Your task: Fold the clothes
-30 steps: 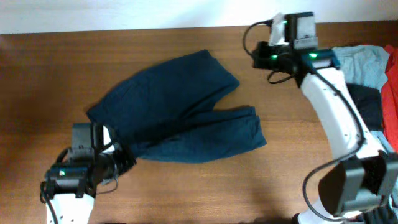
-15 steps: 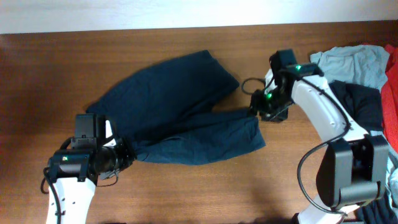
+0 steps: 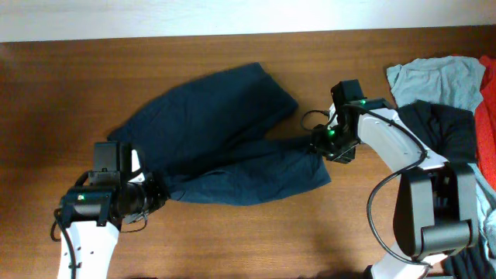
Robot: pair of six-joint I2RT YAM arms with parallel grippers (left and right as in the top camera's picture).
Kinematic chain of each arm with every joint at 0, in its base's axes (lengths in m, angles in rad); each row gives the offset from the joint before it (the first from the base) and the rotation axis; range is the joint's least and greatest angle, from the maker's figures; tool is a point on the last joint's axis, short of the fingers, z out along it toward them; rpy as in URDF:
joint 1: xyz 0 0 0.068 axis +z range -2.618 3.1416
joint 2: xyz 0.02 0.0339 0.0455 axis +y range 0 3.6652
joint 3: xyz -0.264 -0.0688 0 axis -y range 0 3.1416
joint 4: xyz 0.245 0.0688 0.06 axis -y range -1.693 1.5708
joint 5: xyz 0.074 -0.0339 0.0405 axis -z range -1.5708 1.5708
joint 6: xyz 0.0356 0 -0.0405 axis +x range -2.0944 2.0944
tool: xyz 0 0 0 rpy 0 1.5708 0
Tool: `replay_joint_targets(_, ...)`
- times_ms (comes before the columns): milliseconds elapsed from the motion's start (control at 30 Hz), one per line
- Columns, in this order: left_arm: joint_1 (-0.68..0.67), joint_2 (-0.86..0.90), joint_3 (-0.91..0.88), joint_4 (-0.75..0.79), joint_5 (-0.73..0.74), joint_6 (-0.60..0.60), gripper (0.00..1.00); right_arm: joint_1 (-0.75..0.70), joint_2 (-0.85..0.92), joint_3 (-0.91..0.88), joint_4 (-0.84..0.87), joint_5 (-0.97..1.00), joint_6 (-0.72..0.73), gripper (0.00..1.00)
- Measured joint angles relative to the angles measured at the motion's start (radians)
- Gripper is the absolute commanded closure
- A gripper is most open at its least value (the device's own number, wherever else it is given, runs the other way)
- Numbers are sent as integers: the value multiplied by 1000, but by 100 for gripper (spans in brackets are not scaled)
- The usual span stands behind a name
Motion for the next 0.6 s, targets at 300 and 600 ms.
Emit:
replay_joint_targets(300, 0, 0, 0, 0, 0, 3, 99, 9, 0, -74, 86, -15, 21, 85)
replay_joint_targets(600, 0, 0, 0, -1, 0, 18, 99, -21, -137, 19, 24, -24, 1, 91)
